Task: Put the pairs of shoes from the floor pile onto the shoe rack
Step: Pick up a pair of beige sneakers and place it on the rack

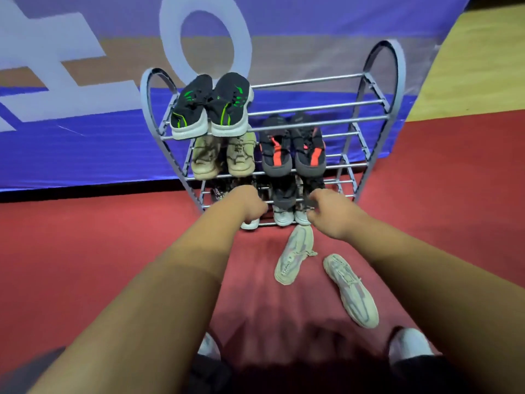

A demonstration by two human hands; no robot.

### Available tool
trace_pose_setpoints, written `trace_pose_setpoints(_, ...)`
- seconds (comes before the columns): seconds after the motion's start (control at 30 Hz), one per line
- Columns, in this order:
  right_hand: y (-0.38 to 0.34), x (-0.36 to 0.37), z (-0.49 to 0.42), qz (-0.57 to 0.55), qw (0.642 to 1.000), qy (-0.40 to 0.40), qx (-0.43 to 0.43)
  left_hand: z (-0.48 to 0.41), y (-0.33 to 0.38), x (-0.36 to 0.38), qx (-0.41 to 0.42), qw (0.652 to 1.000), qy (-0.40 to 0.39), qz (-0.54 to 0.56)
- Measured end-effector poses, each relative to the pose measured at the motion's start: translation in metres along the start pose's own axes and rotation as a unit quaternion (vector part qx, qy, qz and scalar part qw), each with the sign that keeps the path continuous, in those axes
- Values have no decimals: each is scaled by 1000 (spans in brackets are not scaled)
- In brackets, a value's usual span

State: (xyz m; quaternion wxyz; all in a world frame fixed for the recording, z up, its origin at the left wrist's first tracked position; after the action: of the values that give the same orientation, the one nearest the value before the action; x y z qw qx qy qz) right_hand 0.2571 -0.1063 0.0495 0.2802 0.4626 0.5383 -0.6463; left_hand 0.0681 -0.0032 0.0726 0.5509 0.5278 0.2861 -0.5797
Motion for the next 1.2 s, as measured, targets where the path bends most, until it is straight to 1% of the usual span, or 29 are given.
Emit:
trace_pose_setpoints(0.13, 72, 57, 17, -4, 993, -41, 110, -16, -3, 97, -15, 998, -58, 12)
trace_pose_setpoints(0.2, 109, 90, 34, 0, 983, -75, 168, -20, -9, 146, -28, 996, -81, 13)
trace_pose_setpoints(0.27, 141, 123, 54, -3, 970, -99, 222, -23, -17, 192, -29, 995, -100, -8)
trace_pose_setpoints(0.4, 194, 188, 91, -17, 939, -106, 325, -25, -35, 263, -39, 991, -121, -29)
trace_pose_setpoints(0.5, 218, 227, 107, -8, 923, -101, 372, -29, -46, 303, -56, 988, -141, -16)
trace_pose_setpoints(0.6, 216, 231, 103, 18, 930, -82, 359, -36, -48, 326, -89, 991, -105, 7)
trace_pose_setpoints(0.7, 223, 233, 92, 27, 932, -95, 348, -42, -42, 339, -112, 992, -53, 36)
trace_pose_setpoints(0.8, 231, 240, 84, 19, 922, -112, 371, -46, -34, 357, -119, 990, -37, 70)
trace_pose_setpoints(0.87, 234, 248, 82, 21, 920, -119, 374, -47, -35, 365, -123, 989, -35, 70)
trace_pose_setpoints(1.0, 237, 259, 83, 64, 936, -110, 329, -50, -49, 372, -101, 993, -14, 59)
trace_pose_setpoints(1.07, 235, 259, 81, 63, 952, -104, 283, -51, -53, 371, -97, 992, -8, 75)
trace_pose_setpoints(1.13, 227, 257, 77, 91, 970, -132, 181, -50, -55, 370, -101, 991, -10, 89)
trace_pose_setpoints(1.17, 222, 256, 75, 110, 975, -150, 124, -49, -56, 369, -104, 990, -12, 93)
trace_pose_setpoints(1.2, 218, 255, 72, 127, 975, -161, 89, -46, -57, 369, -109, 989, -13, 97)
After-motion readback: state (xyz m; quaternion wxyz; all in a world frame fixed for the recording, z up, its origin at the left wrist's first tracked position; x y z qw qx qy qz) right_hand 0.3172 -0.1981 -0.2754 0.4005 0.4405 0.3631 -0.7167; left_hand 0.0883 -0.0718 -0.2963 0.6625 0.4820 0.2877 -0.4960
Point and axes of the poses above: each hand's wrist, its own z-axis away from the middle knuckle, its own x-axis out of the palm, y = z × x, the point moved 4 cm from there along -z, towards the middle knuckle, and after that the axes turned 14 degrees about y, right-handed, at the moved point
